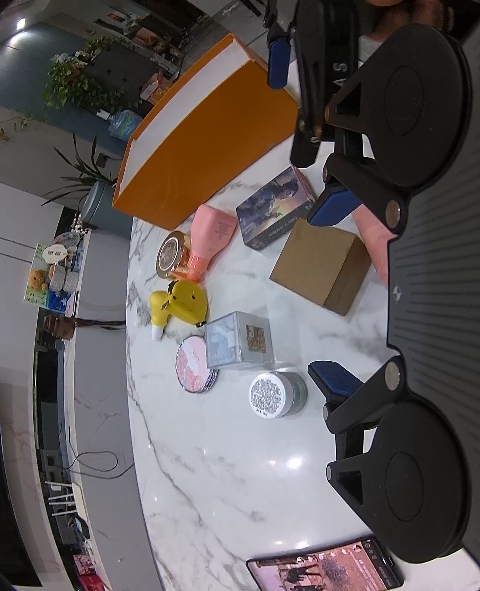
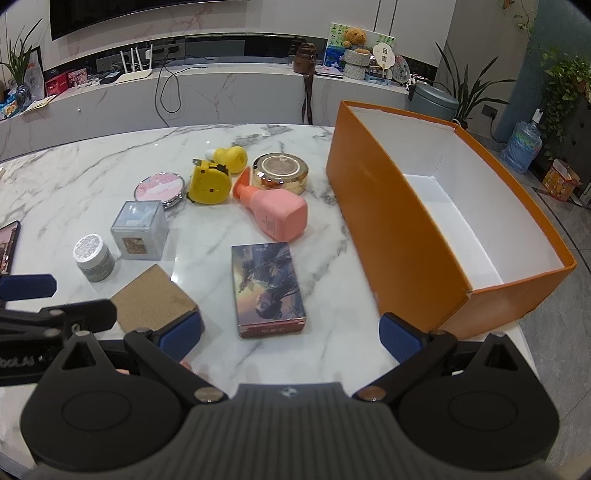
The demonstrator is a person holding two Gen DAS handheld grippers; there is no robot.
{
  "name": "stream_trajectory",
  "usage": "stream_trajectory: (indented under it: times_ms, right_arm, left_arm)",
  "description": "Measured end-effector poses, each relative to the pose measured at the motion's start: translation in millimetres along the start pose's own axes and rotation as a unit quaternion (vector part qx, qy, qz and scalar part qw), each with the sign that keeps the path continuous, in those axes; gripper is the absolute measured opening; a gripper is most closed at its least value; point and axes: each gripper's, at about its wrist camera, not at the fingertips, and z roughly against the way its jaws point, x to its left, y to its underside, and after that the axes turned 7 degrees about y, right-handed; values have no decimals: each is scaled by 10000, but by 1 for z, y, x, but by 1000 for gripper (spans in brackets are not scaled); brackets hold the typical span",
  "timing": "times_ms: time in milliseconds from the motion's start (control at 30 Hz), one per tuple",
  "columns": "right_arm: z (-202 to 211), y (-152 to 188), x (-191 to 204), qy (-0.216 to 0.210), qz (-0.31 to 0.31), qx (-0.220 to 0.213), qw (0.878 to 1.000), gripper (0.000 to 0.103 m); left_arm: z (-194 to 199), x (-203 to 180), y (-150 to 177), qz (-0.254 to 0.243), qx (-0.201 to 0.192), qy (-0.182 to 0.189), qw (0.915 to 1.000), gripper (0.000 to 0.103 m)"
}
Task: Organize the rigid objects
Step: 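Close the left gripper on the pink cup while the right tool approaches the artwork card box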
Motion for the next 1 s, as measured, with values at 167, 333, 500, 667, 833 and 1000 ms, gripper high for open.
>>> stream_trajectory:
  times_ms: [167,333,500,667,833,1000]
  right_arm:
    - [-3,-4,-10,54,-89,-28,9999,101]
    - [-4,-10,-17,85,-147,-91,9998,101]
    - [-6,-18,-18,-174,-126,-208,9996,101]
    - [-7,-23,-9,-559,245,-493,9969,101]
    - [-16,-18,8,-479,900,-631,9928,101]
    - [-25,-16,9,-571,942,-518,9926,101]
  left_arm:
    - [2,-3,4,-184,18,97,9998,97]
    - [1,-12,11,-589,108,379,9975,97]
    - [0,-25,20,-996,224,889,9908,90]
    - [-7,-38,31,-1464,391,1006,9833,88]
    - [-19,-40,39,-1724,540,842,9799,87]
    - [-25,-37,42,-1796,616,824,9783,86]
